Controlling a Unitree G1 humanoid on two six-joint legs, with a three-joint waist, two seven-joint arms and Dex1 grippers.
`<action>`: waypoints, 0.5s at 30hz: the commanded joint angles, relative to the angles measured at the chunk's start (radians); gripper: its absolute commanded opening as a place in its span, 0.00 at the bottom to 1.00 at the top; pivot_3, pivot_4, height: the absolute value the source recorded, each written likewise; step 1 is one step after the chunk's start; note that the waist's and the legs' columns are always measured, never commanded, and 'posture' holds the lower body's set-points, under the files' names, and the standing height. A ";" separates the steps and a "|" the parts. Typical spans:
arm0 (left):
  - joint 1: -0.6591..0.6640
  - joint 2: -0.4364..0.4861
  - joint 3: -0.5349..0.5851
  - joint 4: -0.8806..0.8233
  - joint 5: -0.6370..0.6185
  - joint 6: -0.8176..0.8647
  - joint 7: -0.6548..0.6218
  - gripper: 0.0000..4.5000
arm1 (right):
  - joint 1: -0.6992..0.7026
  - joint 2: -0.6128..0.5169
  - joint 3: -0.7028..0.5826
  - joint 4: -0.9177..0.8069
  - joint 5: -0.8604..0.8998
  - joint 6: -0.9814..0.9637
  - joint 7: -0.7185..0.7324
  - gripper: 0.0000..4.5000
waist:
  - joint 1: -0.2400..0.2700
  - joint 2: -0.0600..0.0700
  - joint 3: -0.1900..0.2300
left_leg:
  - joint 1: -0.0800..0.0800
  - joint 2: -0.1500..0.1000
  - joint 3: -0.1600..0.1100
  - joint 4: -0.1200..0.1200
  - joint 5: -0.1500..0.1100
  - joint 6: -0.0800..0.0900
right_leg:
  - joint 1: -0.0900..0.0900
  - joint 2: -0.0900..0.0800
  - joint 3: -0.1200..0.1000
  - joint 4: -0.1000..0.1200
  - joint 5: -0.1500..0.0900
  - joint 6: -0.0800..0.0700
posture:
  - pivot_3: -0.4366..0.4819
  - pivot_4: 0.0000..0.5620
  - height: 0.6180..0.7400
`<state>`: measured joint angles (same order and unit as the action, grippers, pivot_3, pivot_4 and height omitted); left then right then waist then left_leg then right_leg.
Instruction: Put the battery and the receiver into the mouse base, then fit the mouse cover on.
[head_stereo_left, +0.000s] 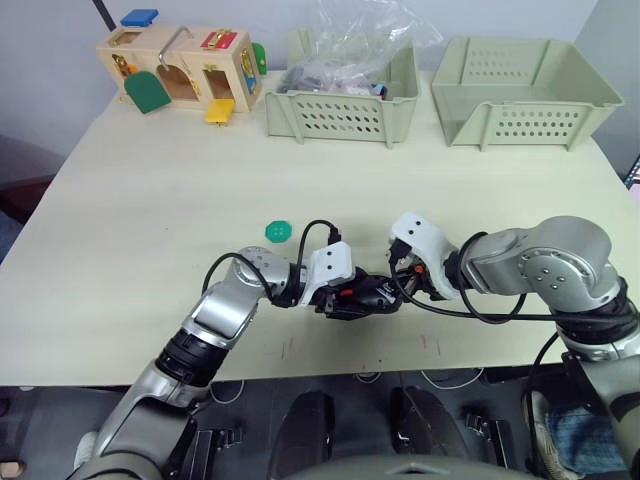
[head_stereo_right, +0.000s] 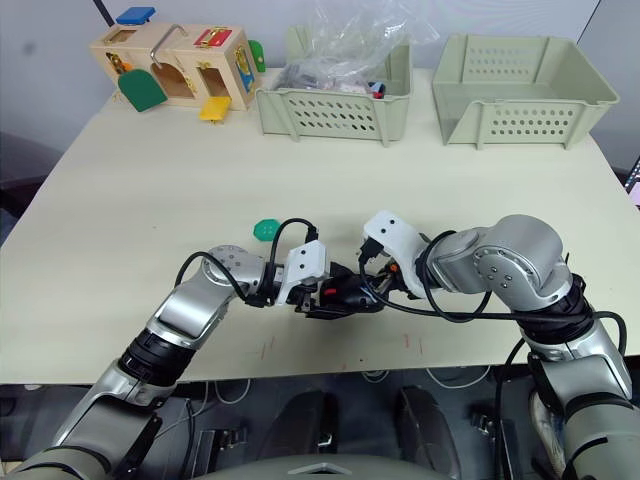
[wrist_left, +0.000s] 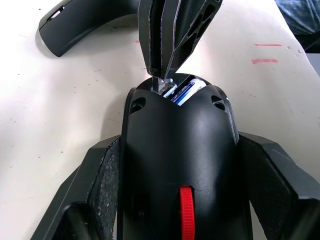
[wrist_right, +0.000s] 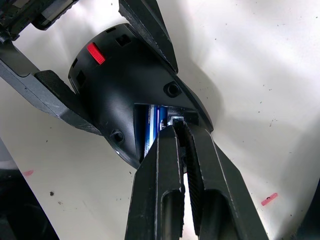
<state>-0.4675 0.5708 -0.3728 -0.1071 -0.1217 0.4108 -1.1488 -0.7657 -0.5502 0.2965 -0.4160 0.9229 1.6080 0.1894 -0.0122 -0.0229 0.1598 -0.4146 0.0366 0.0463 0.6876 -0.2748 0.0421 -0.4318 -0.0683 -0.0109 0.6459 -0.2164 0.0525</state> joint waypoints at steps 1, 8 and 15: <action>0.002 0.007 0.007 -0.026 -0.005 -0.007 0.003 0.66 | -0.012 0.012 -0.011 -0.006 0.012 0.006 -0.018 0.00 | 0.000 0.000 0.000 | 0.000 0.000 0.000 0.000 0.000 0.000 | 0.000 0.000 0.000 0.000 0.000 0.000 | 0.48 0.27 1.00; 0.000 0.004 0.007 -0.025 -0.005 -0.005 0.007 0.66 | -0.018 0.015 -0.007 0.001 0.008 0.006 -0.028 0.00 | 0.000 0.000 0.000 | 0.000 0.000 0.000 0.000 0.000 0.000 | 0.000 0.000 0.000 0.000 0.000 0.000 | 0.48 0.27 1.00; -0.004 0.000 0.005 -0.021 -0.003 -0.008 0.009 0.66 | -0.034 -0.026 0.040 -0.011 0.010 0.006 -0.019 0.00 | 0.000 0.000 0.000 | 0.000 0.000 0.000 0.000 0.000 0.000 | 0.000 0.000 0.000 0.000 0.000 0.000 | 0.48 0.27 1.00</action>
<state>-0.4675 0.5698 -0.3733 -0.1071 -0.1215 0.4091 -1.1477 -0.7787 -0.5541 0.3272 -0.4130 0.9265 1.6081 0.1672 -0.0124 -0.0229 0.1599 -0.4147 0.0366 0.0464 0.6876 -0.2748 0.0422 -0.4319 -0.0683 -0.0109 0.6459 -0.2164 0.0525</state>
